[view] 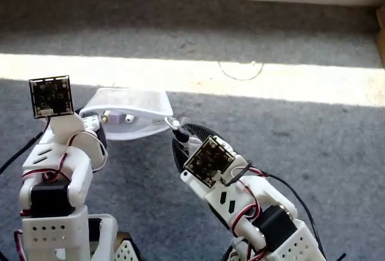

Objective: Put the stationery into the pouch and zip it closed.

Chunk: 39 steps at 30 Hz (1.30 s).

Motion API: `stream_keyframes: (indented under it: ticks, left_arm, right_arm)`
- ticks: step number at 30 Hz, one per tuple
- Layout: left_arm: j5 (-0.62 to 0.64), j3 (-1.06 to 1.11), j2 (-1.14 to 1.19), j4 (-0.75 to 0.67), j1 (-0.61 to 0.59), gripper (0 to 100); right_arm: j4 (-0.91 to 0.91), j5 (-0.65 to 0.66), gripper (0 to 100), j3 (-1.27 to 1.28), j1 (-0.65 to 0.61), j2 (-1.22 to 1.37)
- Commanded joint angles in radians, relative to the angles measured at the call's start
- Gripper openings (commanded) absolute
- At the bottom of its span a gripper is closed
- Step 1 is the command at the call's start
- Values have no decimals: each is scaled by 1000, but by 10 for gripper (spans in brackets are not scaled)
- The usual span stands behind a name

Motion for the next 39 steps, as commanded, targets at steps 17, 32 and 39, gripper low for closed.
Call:
stream_keyframes:
  ticks: [17, 32, 39]
  left_arm:
    - [-8, -15, -18, -28, -18, 8]
    - [-8, -15, -18, -28, -16, 8]
    - [-8, -15, -18, -28, -16, 8]
  right_arm:
    - [-219, -11, 124, 133, 13, -4]
    - [-360, -9, 124, 240, 15, -4]
    - [-358, -9, 123, 242, 18, -10]
